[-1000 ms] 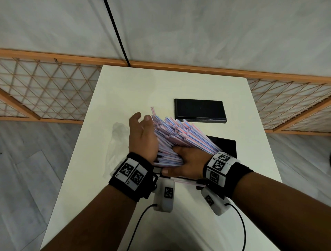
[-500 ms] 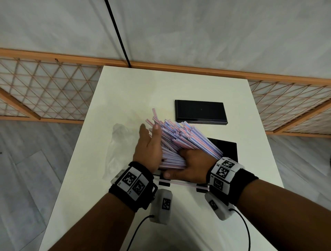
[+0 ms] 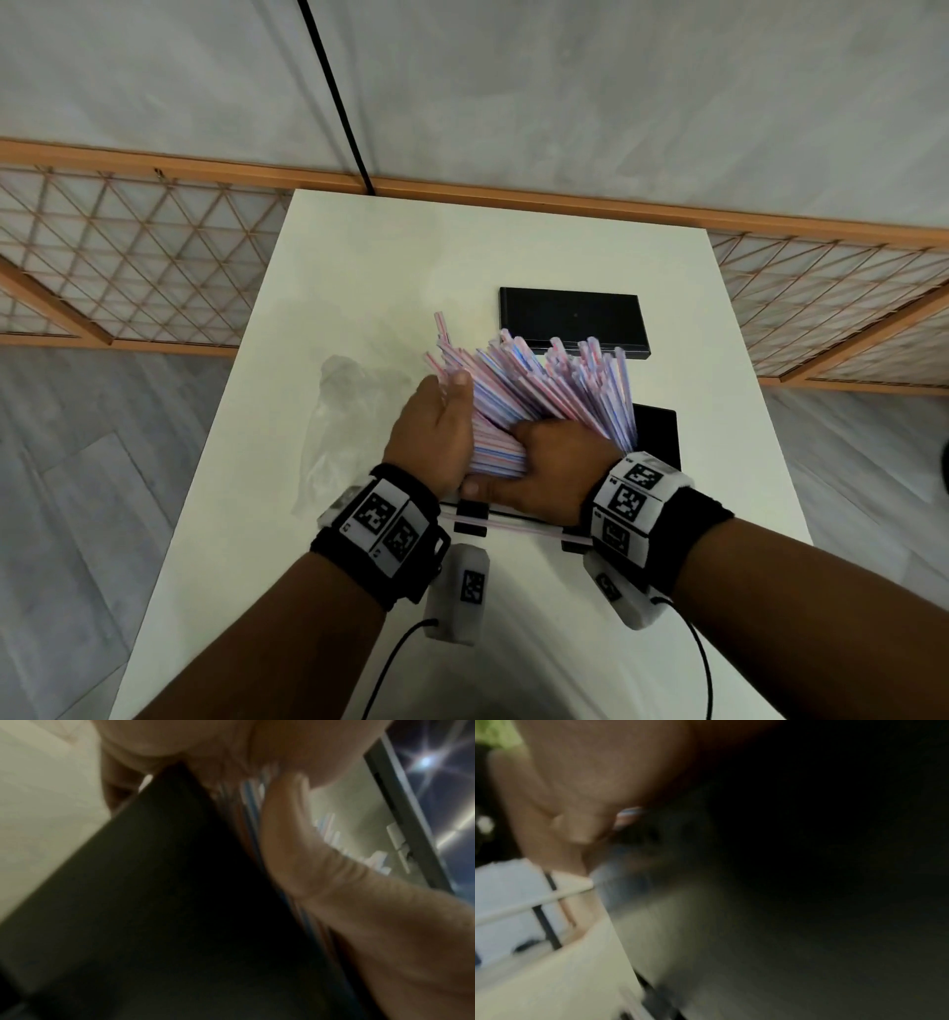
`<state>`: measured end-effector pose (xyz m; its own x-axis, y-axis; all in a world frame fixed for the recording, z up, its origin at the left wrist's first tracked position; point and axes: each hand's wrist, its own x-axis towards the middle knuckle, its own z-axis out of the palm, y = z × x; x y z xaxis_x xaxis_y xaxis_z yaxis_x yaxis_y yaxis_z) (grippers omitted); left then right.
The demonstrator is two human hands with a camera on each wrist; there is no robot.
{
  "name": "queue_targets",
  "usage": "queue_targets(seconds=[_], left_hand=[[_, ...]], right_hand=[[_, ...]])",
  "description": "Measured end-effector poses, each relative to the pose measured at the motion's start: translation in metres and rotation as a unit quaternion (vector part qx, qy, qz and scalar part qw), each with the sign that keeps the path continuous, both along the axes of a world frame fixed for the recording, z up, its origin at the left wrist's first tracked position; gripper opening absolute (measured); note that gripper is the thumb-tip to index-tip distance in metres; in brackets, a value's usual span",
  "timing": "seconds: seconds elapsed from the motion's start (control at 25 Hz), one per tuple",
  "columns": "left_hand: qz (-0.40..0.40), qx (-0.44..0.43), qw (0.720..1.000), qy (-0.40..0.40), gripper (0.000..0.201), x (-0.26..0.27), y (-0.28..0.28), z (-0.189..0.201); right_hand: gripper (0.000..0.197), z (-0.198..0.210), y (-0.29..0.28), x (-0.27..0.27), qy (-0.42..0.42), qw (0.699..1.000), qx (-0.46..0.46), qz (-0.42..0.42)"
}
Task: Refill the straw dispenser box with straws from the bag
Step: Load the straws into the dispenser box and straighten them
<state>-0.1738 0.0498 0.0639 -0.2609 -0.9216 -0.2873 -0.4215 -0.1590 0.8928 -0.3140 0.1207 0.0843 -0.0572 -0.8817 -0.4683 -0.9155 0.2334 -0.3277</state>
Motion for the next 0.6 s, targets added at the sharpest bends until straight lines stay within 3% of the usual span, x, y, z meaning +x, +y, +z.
queue_targets(seconds=[0.04,0.12,0.2,0.32,0.48,0.6], left_hand=[[-0.010,0.011,1.000,-0.017,0.064,0.000,0.003,-0.001],[0.017,0.014,1.000,0.021,0.070,0.000,0.005,-0.002],[0.079,0.024,0.993,0.089,0.050,0.001,0.002,-0.001],[0.091,0.097,0.980,0.146,0.025,0.001,-0.004,0.003],[0.026,0.121,0.984,0.127,0.046,0.003,-0.006,0.010],[0.018,0.107,0.985,0.132,0.044,0.003,-0.008,0.005]], right_hand=[[0.089,-0.004,0.002,0.001,0.007,1.000,0.003,-0.005],[0.095,-0.006,0.008,0.000,0.014,1.000,0.000,-0.005],[0.093,-0.007,0.013,-0.001,0.011,1.000,-0.010,-0.002],[0.083,-0.010,0.019,-0.006,0.037,0.999,-0.003,-0.011],[0.076,-0.010,0.022,-0.010,0.086,0.996,0.009,-0.029],[0.063,-0.010,0.025,-0.010,0.094,0.994,0.002,-0.047]])
